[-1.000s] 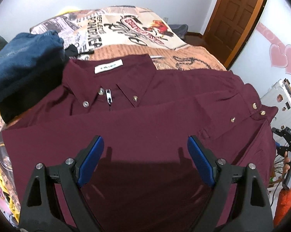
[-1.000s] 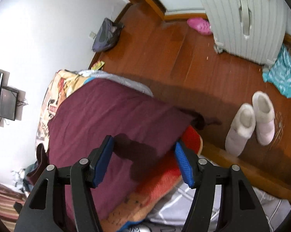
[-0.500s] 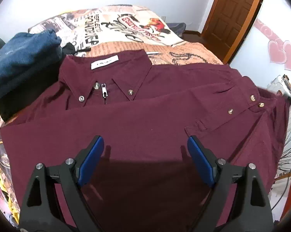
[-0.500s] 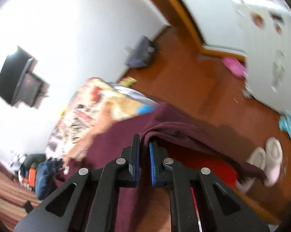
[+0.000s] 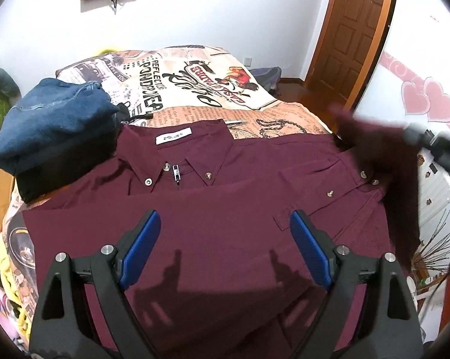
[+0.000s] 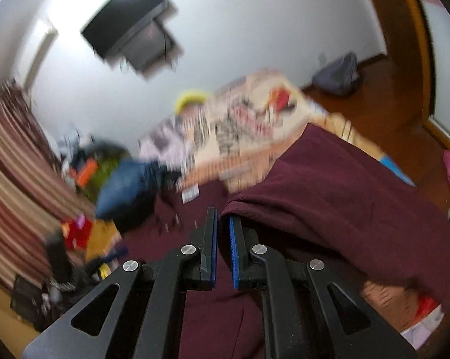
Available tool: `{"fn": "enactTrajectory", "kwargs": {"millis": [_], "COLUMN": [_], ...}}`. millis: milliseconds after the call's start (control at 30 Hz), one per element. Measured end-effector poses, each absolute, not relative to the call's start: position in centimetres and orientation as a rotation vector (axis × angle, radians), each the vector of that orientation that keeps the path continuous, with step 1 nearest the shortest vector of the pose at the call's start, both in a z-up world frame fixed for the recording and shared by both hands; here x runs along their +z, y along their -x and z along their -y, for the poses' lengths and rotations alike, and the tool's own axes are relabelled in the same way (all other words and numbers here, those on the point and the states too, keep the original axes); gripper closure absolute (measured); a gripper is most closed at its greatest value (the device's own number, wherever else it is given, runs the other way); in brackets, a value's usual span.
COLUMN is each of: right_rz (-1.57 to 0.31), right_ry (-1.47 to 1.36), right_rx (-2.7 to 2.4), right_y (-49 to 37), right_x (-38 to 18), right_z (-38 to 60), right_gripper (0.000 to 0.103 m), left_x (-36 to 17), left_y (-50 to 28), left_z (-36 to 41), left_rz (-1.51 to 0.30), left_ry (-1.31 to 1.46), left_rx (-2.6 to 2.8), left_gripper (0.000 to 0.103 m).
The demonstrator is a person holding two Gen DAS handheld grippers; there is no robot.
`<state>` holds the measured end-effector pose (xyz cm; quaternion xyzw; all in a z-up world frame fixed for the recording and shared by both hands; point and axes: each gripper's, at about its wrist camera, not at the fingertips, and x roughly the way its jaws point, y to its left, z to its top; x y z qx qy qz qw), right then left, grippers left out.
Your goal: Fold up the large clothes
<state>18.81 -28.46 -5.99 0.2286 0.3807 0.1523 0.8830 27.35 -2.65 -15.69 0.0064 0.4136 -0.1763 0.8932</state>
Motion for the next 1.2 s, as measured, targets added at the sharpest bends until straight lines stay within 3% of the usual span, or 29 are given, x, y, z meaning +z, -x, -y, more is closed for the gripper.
{"fn": "enactTrajectory", "kwargs": {"millis": [133, 267, 333, 400, 467, 767, 1200], "right_rz": [-0.933, -0.974, -0.971, -0.957, -0.923, -0.836, -0.892], "right_ry": [-0.403, -0.270, -0.242, -0.240, -0.252, -0.470, -0.957], "right_rx": [0.320, 0.283, 0.283, 0.286, 0.274, 0.030, -0.192], "right_y": [-19.4, -19.2, -18.5, -18.1, -17.5, -15.5, -13.0], "right_x": [-9.9, -9.4, -8.6, -7.7, -7.0, -6.8, -15.6], "right_z": [26.0, 24.6, 25.2, 25.7, 26.3, 33.4, 41.7], "right_gripper": [0.093, 0.091, 0.082, 0.065, 0.058, 0.057, 0.057], "left_x": [-16.0, -16.1, -16.0, -15.9, -15.8, -16.0, -16.7], "left_y": [-26.9, -26.8, -26.8, -26.9, -26.8, -26.9, -27.4], "left_z": [2.2, 2.0, 2.0, 2.1, 2.2, 3.5, 4.2], "left_rz": [-0.864, -0.865, -0.864, -0.860, -0.858, -0.854, -0.875], "left_ry": [-0.024, -0.030, -0.026, -0.016, -0.007, -0.043, -0.048], "left_rx": [-0.346, -0.334, -0.332, -0.335, -0.341, -0.358, -0.357], "left_gripper": [0.015, 0.015, 0.015, 0.015, 0.015, 0.015, 0.015]}}
